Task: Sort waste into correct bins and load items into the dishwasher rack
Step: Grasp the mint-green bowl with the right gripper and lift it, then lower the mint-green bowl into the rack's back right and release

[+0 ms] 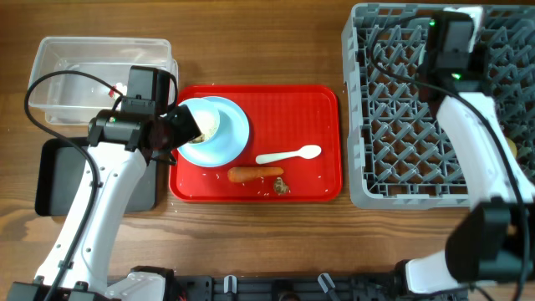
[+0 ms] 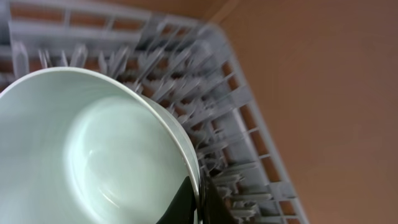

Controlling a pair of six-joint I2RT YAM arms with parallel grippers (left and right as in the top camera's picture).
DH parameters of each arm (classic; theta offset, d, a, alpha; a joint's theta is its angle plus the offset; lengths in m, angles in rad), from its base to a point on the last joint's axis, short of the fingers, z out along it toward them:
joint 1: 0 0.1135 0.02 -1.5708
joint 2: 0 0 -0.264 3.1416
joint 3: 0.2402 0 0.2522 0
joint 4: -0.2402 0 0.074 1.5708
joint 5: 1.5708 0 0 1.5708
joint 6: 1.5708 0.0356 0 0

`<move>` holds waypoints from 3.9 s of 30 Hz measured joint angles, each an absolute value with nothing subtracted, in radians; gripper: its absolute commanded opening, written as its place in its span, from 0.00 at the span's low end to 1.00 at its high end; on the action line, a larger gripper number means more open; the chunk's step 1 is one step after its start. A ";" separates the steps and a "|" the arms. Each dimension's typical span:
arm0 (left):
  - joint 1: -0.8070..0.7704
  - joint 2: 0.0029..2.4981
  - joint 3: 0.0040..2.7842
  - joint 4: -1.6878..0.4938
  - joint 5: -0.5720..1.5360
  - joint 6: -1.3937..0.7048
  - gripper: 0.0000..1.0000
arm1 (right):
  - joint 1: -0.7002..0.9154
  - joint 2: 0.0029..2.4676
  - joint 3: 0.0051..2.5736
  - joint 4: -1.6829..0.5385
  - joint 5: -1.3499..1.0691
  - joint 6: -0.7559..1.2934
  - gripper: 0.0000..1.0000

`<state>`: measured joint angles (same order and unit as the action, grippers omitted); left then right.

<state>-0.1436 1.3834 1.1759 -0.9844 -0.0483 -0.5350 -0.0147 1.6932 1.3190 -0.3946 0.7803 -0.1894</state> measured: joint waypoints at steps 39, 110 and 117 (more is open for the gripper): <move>-0.144 1.383 1.176 -0.978 -0.049 -0.535 0.81 | 0.023 1.782 1.318 -0.308 1.151 -0.122 0.04; -0.144 1.383 1.176 -0.977 -0.048 -0.535 0.84 | -0.282 1.657 1.316 -0.496 0.268 0.220 0.56; -0.144 1.383 1.176 -0.976 -0.048 -0.535 0.84 | -0.285 1.736 1.316 -0.494 0.262 0.259 0.04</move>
